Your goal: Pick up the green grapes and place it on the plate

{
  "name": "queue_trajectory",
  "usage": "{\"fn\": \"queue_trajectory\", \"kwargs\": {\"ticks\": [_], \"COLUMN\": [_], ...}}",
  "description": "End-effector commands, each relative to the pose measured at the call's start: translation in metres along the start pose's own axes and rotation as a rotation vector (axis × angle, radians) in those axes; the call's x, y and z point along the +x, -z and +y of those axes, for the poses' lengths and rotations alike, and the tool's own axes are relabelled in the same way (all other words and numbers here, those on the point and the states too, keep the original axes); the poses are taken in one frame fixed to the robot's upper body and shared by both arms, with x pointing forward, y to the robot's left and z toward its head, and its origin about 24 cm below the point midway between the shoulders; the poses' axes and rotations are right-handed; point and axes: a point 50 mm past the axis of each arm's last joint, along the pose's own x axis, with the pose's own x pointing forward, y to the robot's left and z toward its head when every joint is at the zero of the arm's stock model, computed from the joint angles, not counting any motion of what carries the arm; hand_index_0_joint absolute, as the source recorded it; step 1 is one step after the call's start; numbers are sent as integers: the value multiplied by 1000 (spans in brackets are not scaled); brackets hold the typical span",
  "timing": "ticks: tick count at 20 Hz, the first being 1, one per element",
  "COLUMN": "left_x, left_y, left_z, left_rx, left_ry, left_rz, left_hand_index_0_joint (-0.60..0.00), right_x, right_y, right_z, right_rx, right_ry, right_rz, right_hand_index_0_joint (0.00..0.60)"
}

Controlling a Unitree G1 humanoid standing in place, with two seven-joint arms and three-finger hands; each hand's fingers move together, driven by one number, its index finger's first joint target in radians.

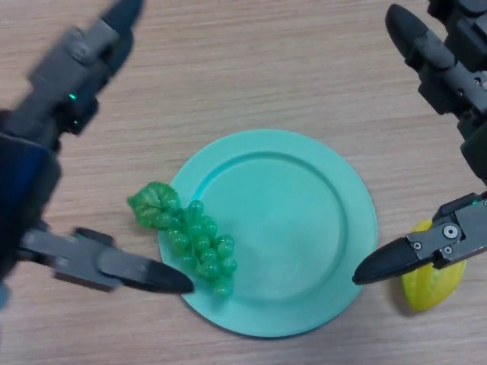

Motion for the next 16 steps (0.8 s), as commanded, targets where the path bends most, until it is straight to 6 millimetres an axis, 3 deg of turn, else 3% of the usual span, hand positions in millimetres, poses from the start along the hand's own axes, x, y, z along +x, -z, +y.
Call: {"fn": "queue_trajectory", "kwargs": {"ticks": [1,6,16], "left_x": [-5,-2,-5], "left_y": [-29,-38,-28], "left_z": [19,30,22], "left_rx": [-7,-64,-105], "left_ry": [-57,-44,-100], "left_rz": [-119,-133,-96], "left_hand_index_0_joint": [0,0,0], "right_x": [-5,-3,-3], "right_y": [-29,-30,-33], "right_z": [-11,-11,-16], "right_rx": [-55,-69,-59], "right_ry": [53,63,75], "right_rz": [-196,-202,-219], "right_hand_index_0_joint": [0,0,0]}}
